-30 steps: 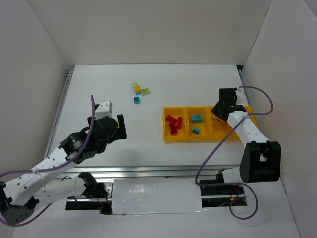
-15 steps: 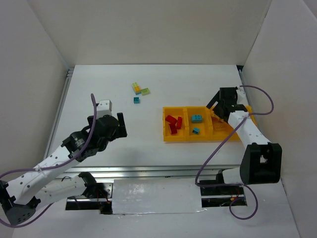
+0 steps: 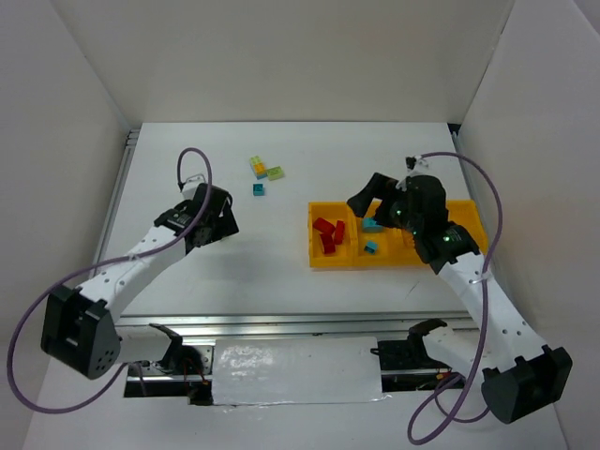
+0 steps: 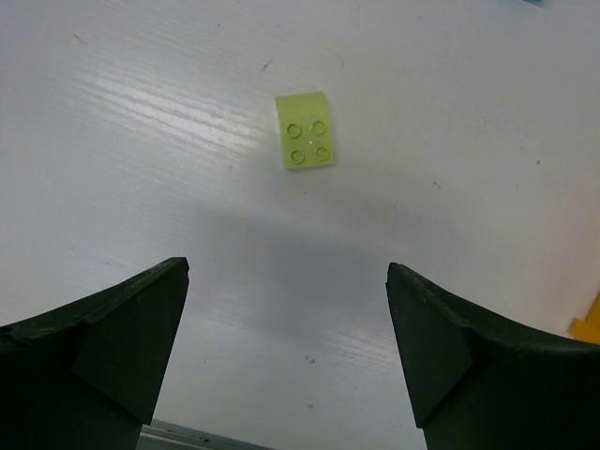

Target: Sort the legos into containers by color

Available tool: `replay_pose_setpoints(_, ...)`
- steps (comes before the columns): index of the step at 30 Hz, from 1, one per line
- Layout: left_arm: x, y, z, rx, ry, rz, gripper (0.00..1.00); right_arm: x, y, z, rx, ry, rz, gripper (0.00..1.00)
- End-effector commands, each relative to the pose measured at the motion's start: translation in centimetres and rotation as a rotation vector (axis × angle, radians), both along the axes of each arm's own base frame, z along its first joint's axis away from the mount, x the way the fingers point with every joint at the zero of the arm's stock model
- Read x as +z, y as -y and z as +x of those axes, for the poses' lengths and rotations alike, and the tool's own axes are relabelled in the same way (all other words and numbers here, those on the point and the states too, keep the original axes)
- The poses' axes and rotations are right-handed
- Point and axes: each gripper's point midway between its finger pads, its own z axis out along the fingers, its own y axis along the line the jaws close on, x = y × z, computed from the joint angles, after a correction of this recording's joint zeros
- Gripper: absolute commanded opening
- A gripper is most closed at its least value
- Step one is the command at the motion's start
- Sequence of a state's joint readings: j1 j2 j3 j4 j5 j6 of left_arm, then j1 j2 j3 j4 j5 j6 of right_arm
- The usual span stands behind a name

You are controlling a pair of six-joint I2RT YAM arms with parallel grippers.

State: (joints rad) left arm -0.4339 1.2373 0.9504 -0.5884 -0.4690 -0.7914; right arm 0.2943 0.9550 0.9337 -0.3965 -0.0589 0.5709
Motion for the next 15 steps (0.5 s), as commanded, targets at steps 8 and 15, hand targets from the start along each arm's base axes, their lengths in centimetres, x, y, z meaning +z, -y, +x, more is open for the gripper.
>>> replay_pose_setpoints(8,-5.7,1.1,7.0,0.075,-0.122,-0.027,0.99,-3.1,-5.8,-5.6,0.338,-0.018,0.033,1.00)
replay_pose_setpoints(15,-9.2,-0.1,7.2,0.170,-0.184,0.002,0.94,-4.3,-5.8,-6.8,0.371,-0.025,0.019,1.00)
